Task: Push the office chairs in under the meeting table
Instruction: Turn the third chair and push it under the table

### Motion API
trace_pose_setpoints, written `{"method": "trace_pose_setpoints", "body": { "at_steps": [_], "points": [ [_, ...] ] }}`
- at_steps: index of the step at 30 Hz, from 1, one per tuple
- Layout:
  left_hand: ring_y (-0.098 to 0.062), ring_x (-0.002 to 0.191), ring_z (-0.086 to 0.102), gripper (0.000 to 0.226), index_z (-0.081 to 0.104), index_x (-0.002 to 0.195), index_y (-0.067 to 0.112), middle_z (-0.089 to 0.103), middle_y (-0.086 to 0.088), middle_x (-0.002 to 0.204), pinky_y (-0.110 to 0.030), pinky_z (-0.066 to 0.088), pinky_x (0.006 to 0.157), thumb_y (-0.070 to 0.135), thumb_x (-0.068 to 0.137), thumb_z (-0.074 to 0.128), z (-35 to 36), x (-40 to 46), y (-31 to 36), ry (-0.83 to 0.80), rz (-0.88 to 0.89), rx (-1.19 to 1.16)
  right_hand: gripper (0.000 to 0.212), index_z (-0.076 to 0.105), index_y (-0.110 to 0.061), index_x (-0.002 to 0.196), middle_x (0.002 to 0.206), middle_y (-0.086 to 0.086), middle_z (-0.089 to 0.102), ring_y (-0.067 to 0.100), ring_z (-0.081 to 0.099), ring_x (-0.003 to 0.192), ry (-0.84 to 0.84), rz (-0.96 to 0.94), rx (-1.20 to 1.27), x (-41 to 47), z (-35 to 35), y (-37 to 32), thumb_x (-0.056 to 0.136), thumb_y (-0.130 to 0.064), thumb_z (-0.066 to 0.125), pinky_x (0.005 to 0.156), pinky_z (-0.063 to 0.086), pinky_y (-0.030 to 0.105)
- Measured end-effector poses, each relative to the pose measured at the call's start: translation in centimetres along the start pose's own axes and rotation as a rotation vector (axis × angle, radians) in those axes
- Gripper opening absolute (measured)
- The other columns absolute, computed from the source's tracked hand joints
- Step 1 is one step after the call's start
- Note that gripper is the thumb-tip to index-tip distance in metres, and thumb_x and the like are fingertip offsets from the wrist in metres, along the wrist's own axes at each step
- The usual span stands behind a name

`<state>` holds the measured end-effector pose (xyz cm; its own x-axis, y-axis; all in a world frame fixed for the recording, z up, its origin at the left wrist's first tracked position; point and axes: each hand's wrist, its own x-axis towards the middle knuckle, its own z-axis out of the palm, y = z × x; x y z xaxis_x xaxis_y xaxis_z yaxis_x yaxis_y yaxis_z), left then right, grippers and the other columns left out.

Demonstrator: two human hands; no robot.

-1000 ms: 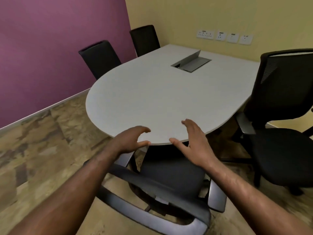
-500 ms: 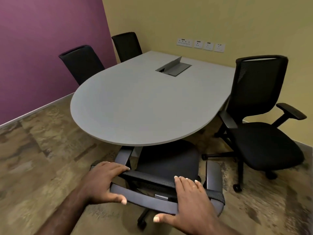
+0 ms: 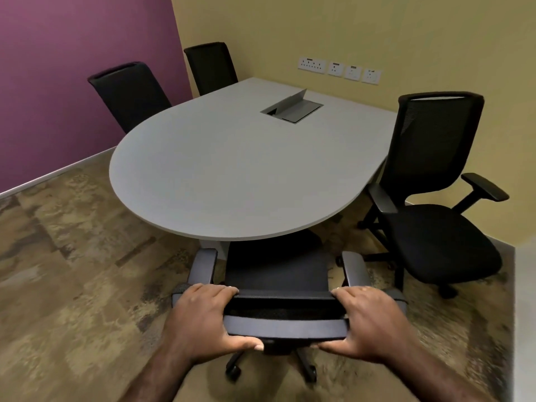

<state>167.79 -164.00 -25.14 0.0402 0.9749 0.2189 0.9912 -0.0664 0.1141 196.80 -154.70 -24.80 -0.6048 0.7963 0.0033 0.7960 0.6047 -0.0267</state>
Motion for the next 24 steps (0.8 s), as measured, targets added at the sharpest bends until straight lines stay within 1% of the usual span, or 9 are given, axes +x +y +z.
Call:
{"method": "trace_pose_setpoints", "body": {
  "at_steps": [3, 5, 8, 11, 16, 18, 20, 22, 24],
  "points": [
    [-0.013, 0.081, 0.067, 0.096, 0.072, 0.096, 0.026, 0.071, 0.013, 0.089, -0.033, 0.054, 0.073, 0.102, 0.049, 0.039, 0.2, 0.6, 2.0, 0.000, -0.055, -0.011, 0.096, 0.069, -0.023, 0.097, 0.089, -0.008, 0.071, 0.016, 0.066, 0.080, 0.038, -0.003, -0.041, 0.3, -0.1, 2.4, 0.056, -0.101, 0.032, 0.071, 0.053, 0.034],
    [-0.014, 0.080, 0.067, 0.096, 0.073, 0.096, 0.025, 0.072, 0.012, 0.088, -0.033, 0.054, 0.072, 0.101, 0.049, 0.039, 0.2, 1.3, 2.8, -0.007, -0.091, -0.015, 0.096, 0.070, -0.023, 0.099, 0.090, -0.008, 0.072, 0.016, 0.067, 0.081, 0.023, -0.005, -0.048, 1.0, -0.3, 3.6, 0.055, -0.101, 0.033, 0.071, 0.054, 0.034],
    [-0.017, 0.083, 0.067, 0.097, 0.073, 0.099, 0.022, 0.073, 0.009, 0.091, -0.034, 0.053, 0.075, 0.101, 0.050, 0.040, 0.5, 2.5, 3.1, -0.021, -0.124, -0.005, 0.101, 0.070, -0.023, 0.103, 0.093, -0.007, 0.072, 0.016, 0.067, 0.085, 0.022, -0.029, -0.051, 2.4, -0.3, 4.8, 0.052, -0.102, 0.033, 0.073, 0.053, 0.033],
    [-0.016, 0.082, 0.067, 0.095, 0.072, 0.099, 0.024, 0.073, 0.009, 0.091, -0.035, 0.053, 0.074, 0.100, 0.052, 0.041, 0.8, 4.0, 3.1, -0.031, -0.145, 0.018, 0.106, 0.066, -0.024, 0.108, 0.097, -0.009, 0.070, 0.014, 0.064, 0.089, 0.019, -0.061, -0.055, 4.4, -0.5, 5.8, 0.051, -0.104, 0.027, 0.075, 0.051, 0.031],
    [-0.018, 0.087, 0.065, 0.097, 0.069, 0.105, 0.025, 0.072, 0.008, 0.095, -0.036, 0.050, 0.079, 0.100, 0.052, 0.039, 1.7, 7.2, 3.0, -0.028, -0.177, 0.012, 0.099, 0.064, -0.028, 0.094, 0.083, -0.011, 0.065, 0.011, 0.061, 0.076, 0.075, -0.097, -0.048, 7.8, -0.4, 8.2, 0.047, -0.106, 0.025, 0.065, 0.050, 0.029],
    [-0.018, 0.090, 0.064, 0.099, 0.068, 0.108, 0.026, 0.072, 0.008, 0.098, -0.036, 0.050, 0.080, 0.101, 0.051, 0.038, 2.2, 8.6, 2.9, -0.022, -0.198, 0.007, 0.099, 0.064, -0.028, 0.091, 0.080, -0.010, 0.064, 0.012, 0.061, 0.076, 0.099, -0.109, -0.031, 9.3, -0.3, 9.3, 0.045, -0.106, 0.025, 0.064, 0.050, 0.031],
    [-0.018, 0.092, 0.064, 0.100, 0.068, 0.109, 0.028, 0.071, 0.008, 0.098, -0.036, 0.049, 0.081, 0.102, 0.049, 0.037, 2.6, 10.0, 2.8, -0.019, -0.221, 0.001, 0.099, 0.064, -0.027, 0.090, 0.081, -0.010, 0.064, 0.014, 0.062, 0.077, 0.117, -0.126, -0.019, 11.0, -0.2, 10.3, 0.044, -0.106, 0.026, 0.067, 0.051, 0.033],
    [-0.017, 0.090, 0.064, 0.099, 0.068, 0.107, 0.029, 0.071, 0.009, 0.095, -0.034, 0.048, 0.079, 0.102, 0.049, 0.037, 2.9, 11.4, 2.7, 0.000, -0.230, 0.005, 0.099, 0.064, -0.027, 0.090, 0.082, -0.010, 0.065, 0.014, 0.062, 0.079, 0.131, -0.148, -0.020, 12.5, -0.1, 11.4, 0.044, -0.106, 0.027, 0.068, 0.051, 0.033],
    [-0.016, 0.085, 0.065, 0.094, 0.069, 0.101, 0.030, 0.072, 0.010, 0.089, -0.031, 0.048, 0.073, 0.102, 0.049, 0.038, 3.1, 12.7, 2.7, 0.033, -0.235, 0.003, 0.094, 0.064, -0.028, 0.088, 0.081, -0.010, 0.066, 0.015, 0.063, 0.078, 0.160, -0.179, -0.014, 13.9, 0.0, 12.5, 0.046, -0.105, 0.030, 0.064, 0.048, 0.030]
  ]
}}
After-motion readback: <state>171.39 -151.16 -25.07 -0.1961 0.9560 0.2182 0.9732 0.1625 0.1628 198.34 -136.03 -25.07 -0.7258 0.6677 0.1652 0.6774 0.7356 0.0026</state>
